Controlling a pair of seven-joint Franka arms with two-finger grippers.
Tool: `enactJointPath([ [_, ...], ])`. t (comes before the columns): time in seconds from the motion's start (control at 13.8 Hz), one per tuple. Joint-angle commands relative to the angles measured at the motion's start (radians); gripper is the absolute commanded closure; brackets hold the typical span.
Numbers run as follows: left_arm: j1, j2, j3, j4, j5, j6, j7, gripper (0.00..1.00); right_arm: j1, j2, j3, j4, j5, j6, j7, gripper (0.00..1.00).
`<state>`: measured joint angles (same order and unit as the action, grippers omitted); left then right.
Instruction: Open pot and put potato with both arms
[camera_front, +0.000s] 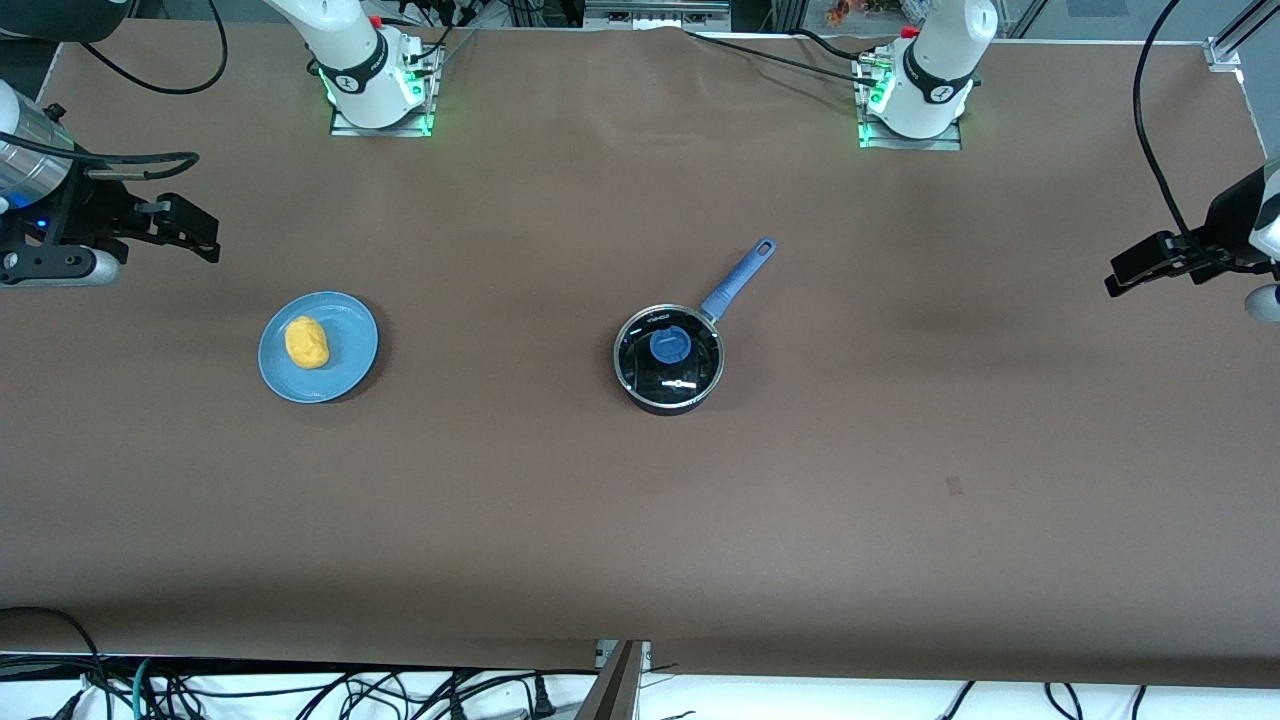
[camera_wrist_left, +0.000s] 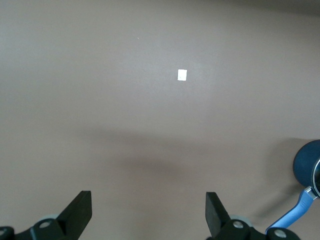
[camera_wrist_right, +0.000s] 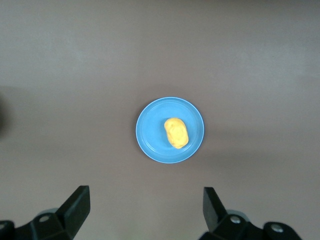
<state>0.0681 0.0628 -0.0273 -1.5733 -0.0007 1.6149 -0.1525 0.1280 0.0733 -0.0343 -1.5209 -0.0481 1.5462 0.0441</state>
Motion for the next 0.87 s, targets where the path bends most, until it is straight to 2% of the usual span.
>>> enactJointPath([
  [0.0,0.007,-0.018,0.000,-0.010,-0.025,-0.007,0.005,0.00,0.002,0.013,0.002,0.030,0.010,-0.009,0.017,0.00],
  [0.8,0.007,-0.018,0.000,-0.011,-0.038,-0.007,0.005,0.00,-0.004,0.013,0.001,0.030,0.011,-0.009,0.017,0.00],
])
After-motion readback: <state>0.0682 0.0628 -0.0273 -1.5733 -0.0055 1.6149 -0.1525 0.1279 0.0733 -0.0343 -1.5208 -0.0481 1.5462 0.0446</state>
